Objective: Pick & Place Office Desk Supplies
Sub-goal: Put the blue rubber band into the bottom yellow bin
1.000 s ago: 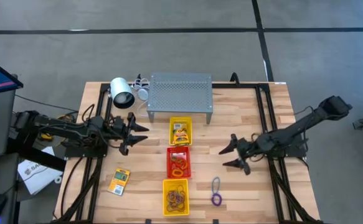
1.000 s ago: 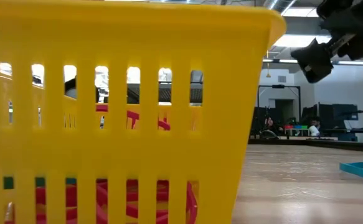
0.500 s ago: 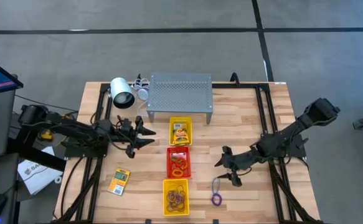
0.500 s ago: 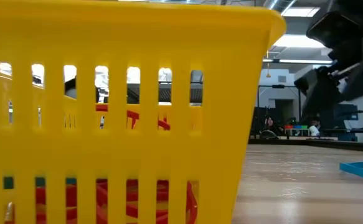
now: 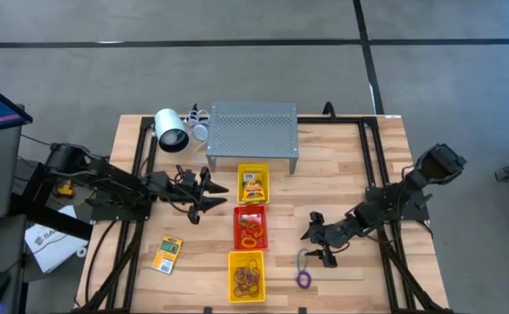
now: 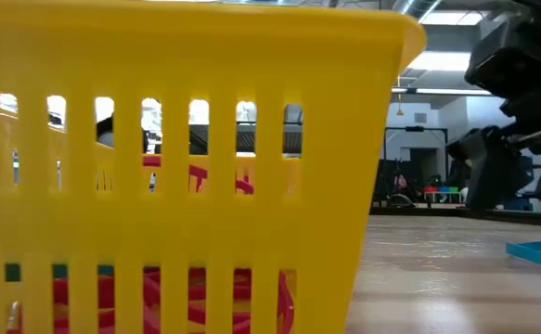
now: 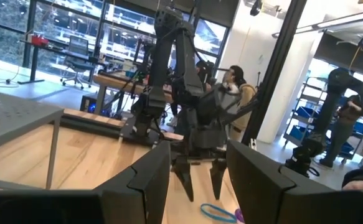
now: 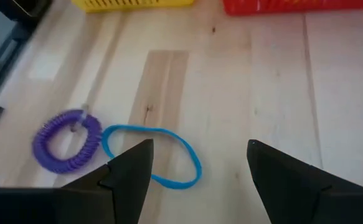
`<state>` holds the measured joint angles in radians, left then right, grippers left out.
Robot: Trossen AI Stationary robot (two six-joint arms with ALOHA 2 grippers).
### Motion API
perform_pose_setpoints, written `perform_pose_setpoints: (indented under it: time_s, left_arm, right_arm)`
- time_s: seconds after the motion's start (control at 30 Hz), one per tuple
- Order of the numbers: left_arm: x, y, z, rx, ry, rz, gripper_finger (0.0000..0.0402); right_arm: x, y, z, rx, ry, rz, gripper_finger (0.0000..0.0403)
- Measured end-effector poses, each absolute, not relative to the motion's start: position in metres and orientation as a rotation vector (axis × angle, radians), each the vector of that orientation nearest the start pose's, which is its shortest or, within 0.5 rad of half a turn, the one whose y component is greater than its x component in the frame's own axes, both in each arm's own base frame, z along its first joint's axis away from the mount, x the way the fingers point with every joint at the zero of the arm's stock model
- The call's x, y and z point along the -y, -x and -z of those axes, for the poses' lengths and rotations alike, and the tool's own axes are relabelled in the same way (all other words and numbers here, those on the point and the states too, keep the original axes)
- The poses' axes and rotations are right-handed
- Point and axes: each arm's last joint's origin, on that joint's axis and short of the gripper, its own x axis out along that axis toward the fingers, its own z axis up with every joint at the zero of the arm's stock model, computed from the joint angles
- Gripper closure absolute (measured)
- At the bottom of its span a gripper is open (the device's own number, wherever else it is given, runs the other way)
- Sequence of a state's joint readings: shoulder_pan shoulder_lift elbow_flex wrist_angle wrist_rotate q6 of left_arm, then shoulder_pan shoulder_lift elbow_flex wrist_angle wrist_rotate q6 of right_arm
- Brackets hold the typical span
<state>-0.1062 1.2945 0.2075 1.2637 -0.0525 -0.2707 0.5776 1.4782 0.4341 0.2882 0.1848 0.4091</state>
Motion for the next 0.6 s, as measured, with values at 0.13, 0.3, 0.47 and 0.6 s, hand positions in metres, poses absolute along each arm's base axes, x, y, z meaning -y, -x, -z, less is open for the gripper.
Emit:
perform_pose_setpoints:
  time_s: [0.13,0.3,0.47,0.6]
  left_arm:
    - [0.022,-0.213,-0.19,0.182,0.284,0.092,0.0247]
    - [0.029,-0.216,-0.196,0.193,0.275,0.169,0.0247]
    - [0.033,-0.216,-0.195,0.186,0.275,0.192,0.0247]
    - [0.035,-0.216,-0.195,0.185,0.275,0.197,0.0247]
  right_arm:
    - [-0.131,-0.209,-0.111,-0.8,-0.085,-0.217,0.0148]
    - [-0.137,-0.217,-0.102,-0.83,-0.051,-0.214,0.0148]
    - [-0.14,-0.223,-0.098,-0.843,-0.03,-0.201,0.0148]
    - [-0.14,-0.222,-0.099,-0.843,-0.031,-0.203,0.0148]
